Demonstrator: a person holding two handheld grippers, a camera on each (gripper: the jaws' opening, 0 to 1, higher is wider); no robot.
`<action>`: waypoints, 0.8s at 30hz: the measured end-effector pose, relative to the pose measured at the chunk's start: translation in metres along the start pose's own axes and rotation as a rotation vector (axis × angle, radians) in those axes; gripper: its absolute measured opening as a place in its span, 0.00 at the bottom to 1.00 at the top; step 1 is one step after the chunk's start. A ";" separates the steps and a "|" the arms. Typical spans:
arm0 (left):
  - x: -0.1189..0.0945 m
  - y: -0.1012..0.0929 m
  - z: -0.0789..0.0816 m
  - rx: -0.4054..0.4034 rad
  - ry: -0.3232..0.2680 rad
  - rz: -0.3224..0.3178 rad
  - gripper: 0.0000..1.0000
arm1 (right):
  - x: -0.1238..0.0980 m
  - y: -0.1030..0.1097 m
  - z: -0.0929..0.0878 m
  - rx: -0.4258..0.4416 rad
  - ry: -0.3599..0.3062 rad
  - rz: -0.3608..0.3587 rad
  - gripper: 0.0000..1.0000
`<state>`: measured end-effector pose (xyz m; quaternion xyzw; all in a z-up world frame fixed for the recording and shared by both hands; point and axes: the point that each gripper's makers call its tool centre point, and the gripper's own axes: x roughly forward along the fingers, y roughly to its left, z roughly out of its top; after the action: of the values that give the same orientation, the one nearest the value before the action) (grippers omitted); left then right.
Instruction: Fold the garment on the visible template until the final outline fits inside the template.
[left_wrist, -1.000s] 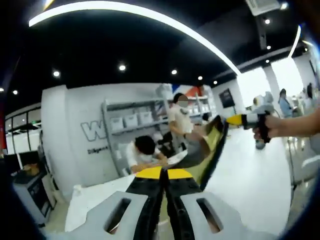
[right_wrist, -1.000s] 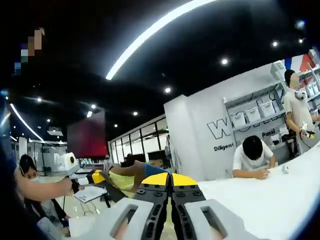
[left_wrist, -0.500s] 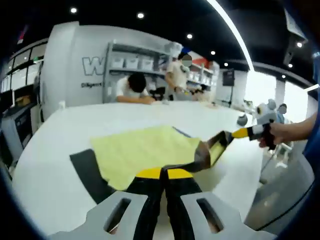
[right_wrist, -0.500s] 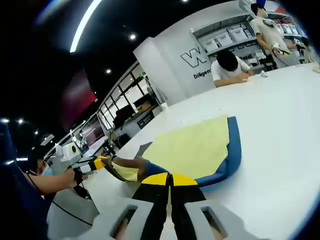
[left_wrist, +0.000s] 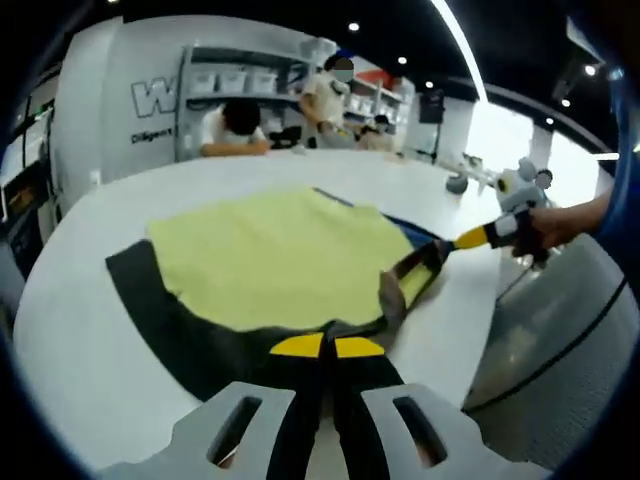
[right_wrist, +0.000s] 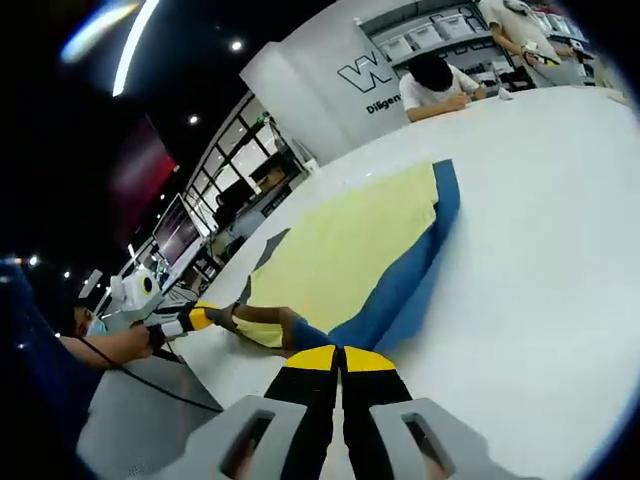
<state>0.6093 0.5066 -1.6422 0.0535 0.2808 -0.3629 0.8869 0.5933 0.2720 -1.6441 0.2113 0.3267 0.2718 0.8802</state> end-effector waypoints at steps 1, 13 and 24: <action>-0.001 -0.002 -0.003 0.010 0.014 -0.011 0.00 | -0.001 0.001 -0.003 -0.005 0.011 0.000 0.00; -0.015 -0.015 0.000 -0.074 -0.015 -0.134 0.05 | -0.015 -0.003 -0.012 0.047 -0.003 -0.005 0.04; -0.045 -0.002 0.044 -0.169 -0.200 0.004 0.17 | -0.027 -0.061 0.033 0.089 -0.158 -0.153 0.08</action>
<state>0.6019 0.5202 -1.5810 -0.0575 0.2206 -0.3396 0.9125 0.6195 0.2028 -1.6426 0.2453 0.2834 0.1716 0.9111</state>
